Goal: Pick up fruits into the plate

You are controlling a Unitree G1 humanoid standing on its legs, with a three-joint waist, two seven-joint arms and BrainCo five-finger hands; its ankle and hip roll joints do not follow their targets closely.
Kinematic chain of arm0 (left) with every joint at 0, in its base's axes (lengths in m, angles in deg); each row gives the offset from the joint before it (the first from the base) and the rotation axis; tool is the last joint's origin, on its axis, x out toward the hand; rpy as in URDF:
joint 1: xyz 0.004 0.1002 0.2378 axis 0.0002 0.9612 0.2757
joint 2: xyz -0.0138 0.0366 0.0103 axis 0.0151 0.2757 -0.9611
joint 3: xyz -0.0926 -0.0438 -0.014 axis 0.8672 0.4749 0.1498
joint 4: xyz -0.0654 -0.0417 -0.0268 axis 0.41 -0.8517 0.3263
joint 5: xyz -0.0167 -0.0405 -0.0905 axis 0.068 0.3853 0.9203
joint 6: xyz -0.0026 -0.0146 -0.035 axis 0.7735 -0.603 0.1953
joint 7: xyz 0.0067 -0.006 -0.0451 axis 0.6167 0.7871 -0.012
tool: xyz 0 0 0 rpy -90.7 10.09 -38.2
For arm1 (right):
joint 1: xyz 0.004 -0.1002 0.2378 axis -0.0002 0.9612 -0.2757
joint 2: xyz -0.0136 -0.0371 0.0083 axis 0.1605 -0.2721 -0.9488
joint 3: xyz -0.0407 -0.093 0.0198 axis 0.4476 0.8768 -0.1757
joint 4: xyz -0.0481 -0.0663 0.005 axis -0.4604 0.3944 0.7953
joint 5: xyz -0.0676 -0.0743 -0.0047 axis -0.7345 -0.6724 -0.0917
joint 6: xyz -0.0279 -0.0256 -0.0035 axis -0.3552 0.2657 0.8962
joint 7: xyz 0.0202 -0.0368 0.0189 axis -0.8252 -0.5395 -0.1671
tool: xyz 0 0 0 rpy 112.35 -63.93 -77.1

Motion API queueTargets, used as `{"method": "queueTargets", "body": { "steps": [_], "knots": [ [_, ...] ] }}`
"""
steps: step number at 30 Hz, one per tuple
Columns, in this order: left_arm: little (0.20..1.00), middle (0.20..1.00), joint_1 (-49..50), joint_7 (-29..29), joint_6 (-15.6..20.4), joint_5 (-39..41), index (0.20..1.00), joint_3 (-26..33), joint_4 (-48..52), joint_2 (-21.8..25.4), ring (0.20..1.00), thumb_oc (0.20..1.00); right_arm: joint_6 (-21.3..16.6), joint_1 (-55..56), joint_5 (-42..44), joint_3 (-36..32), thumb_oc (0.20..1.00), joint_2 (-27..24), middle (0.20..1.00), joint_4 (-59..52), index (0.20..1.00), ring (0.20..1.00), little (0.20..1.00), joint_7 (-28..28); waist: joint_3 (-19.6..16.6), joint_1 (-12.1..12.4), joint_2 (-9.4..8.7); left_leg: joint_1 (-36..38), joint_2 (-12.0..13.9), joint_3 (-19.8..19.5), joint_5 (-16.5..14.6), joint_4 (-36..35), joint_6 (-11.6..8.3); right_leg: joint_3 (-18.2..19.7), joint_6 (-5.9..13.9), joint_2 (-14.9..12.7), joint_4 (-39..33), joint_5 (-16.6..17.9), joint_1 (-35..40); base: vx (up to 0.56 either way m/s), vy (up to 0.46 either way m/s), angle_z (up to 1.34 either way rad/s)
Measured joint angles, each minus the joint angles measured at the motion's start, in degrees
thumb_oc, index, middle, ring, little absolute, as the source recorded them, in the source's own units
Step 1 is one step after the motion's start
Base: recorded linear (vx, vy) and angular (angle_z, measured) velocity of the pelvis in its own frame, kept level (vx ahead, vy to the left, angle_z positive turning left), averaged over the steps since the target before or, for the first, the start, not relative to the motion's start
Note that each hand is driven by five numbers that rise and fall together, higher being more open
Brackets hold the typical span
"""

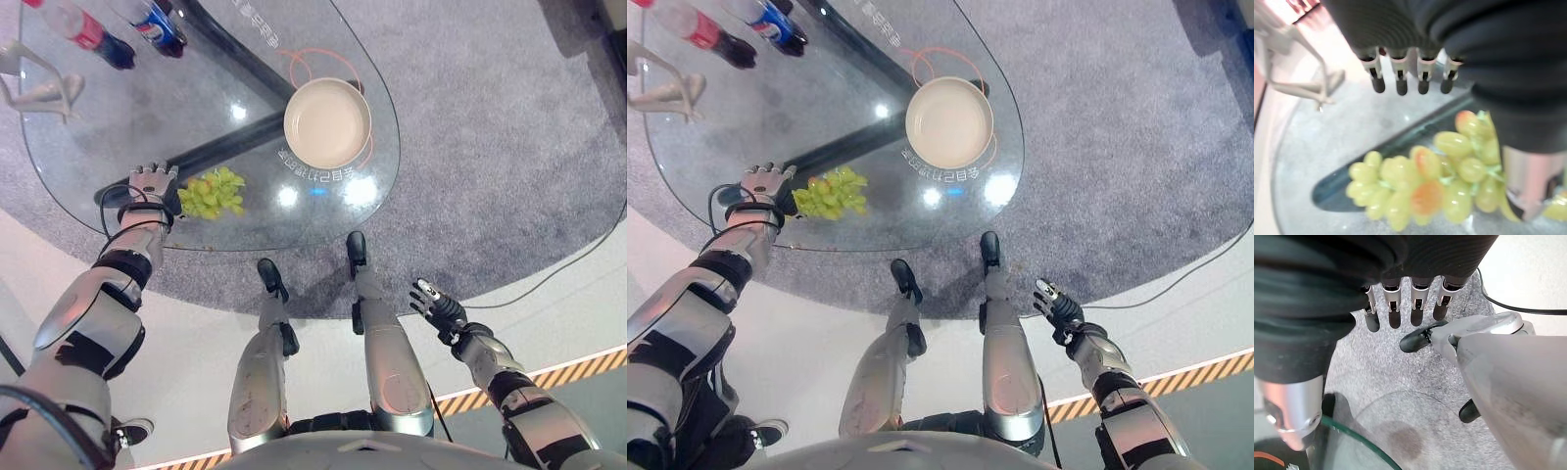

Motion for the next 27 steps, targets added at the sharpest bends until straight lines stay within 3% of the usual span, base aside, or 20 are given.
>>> {"method": "queueTargets", "body": {
  "steps": [9, 10, 11, 12, 21, 27],
  "knots": [
    [1.0, 1.0, -7.24, -6.37, -6.39, -1.62, 1.0, -4.91, 0.55, -1.33, 1.0, 1.0, -0.59, -0.69, 4.71, 0.0, 1.0, 0.23, 1.0, -2.85, 1.0, 1.0, 1.0, -0.11, -0.02, -0.55, -1.13, -5.4, 0.18, -0.53, 0.6, 1.83, 0.2, 0.0, 0.0, -0.1, 2.88, -0.04, -5.74, -0.03, -0.04, 0.01],
    [0.818, 0.818, -7.38, -7.71, -7.34, -2.55, 0.818, -5.13, 1.29, -1.45, 0.818, 0.818, -0.72, -0.89, 5.31, -0.02, 1.0, 0.3, 1.0, -2.89, 1.0, 1.0, 1.0, -0.21, -0.03, -0.61, -1.24, -6.05, 0.19, -0.56, 0.8, 1.86, 0.27, 0.04, -0.01, -0.1, 3.15, -0.04, -6.48, -0.03, -0.027, 0.03],
    [0.429, 0.429, -7.41, -8.9, -7.78, -2.86, 0.429, -5.7, 2.09, -1.46, 0.429, 0.429, -0.77, -1.09, 6.0, -0.02, 1.0, 0.32, 1.0, -2.87, 1.0, 1.0, 1.0, -0.36, -0.03, -0.71, -1.26, -6.65, 0.19, -0.66, 0.93, 1.95, 0.31, 0.02, -0.01, -0.11, 3.41, -0.03, -7.08, 0.0, 0.0, 0.0],
    [0.2, 0.2, -7.4, -9.81, -8.41, -2.88, 0.2, -6.33, 3.03, -1.53, 0.2, 0.2, -0.78, -1.22, 6.09, -0.04, 1.0, 0.32, 1.0, -2.85, 1.0, 1.0, 1.0, -0.44, -0.02, -0.8, -1.28, -7.0, 0.19, -0.76, 1.08, 1.95, 0.36, 0.0, -0.01, -0.13, 3.6, -0.03, -7.47, -0.02, -0.022, 0.05],
    [0.2, 0.2, -8.42, -18.2, -14.39, -5.22, 0.2, -7.46, 12.88, -1.31, 0.2, 0.2, -0.79, -1.17, 8.33, -0.43, 1.0, 1.91, 1.0, -4.35, 1.0, 1.0, 1.0, -0.5, -0.02, -0.93, -1.31, -8.8, 0.22, -1.66, 1.77, 1.96, 0.46, -0.58, -0.03, -0.16, 3.96, -0.02, -8.93, -0.02, -0.03, 0.04],
    [0.2, 0.2, -9.08, -22.11, -15.09, -5.26, 0.2, -8.59, 14.1, -1.31, 0.2, 0.2, -0.9, -1.19, 10.42, -0.47, 1.0, 2.24, 1.0, -5.3, 1.0, 1.0, 1.0, -0.45, -0.02, -0.41, -1.31, -9.11, 0.22, -2.02, 1.8, 1.96, 0.47, -1.04, -0.03, -0.25, 3.96, -0.03, -8.95, -0.02, -0.024, 0.03]
  ]
}}
